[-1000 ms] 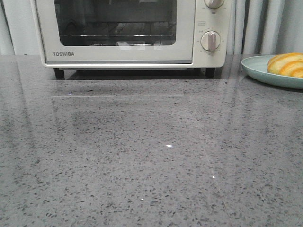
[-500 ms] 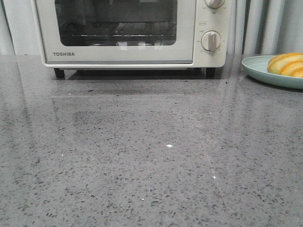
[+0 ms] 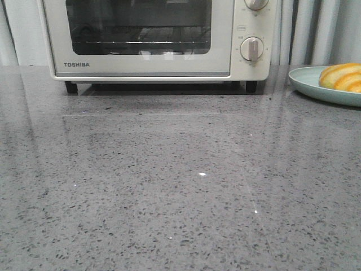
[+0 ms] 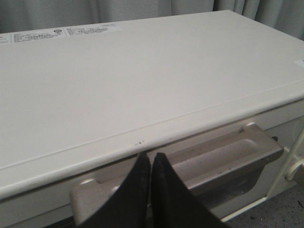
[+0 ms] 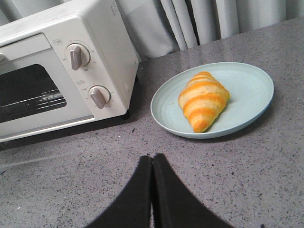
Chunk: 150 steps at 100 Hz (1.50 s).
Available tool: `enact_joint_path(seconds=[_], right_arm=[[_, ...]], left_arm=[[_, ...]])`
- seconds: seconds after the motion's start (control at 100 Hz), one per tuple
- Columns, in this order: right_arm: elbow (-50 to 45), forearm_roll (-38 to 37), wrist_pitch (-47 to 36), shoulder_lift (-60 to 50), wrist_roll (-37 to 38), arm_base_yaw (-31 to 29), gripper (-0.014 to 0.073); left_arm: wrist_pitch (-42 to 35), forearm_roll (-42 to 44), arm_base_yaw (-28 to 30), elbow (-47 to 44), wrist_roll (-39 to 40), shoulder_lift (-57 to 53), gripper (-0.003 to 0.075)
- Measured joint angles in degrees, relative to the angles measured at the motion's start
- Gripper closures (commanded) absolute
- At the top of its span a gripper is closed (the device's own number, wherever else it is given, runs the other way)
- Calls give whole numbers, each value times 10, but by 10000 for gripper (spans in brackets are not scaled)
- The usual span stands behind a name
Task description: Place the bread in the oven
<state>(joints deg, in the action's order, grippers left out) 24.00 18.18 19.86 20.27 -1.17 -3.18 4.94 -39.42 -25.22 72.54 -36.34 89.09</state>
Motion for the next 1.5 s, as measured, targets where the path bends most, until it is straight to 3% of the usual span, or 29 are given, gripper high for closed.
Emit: enact_joint_path(seconds=[0.87, 1.07, 1.19, 1.5], right_arm=[[35, 0, -29, 2, 0, 0, 669], [82, 0, -33, 22, -1, 0, 669], [104, 0, -33, 33, -1, 0, 669], [128, 0, -15, 39, -1, 0, 669]], left_arm=[[140, 8, 4, -29, -4, -25, 742], [285, -11, -1, -56, -4, -32, 742], [363, 27, -3, -94, -4, 1, 742], [359, 49, -3, -115, -4, 13, 742]])
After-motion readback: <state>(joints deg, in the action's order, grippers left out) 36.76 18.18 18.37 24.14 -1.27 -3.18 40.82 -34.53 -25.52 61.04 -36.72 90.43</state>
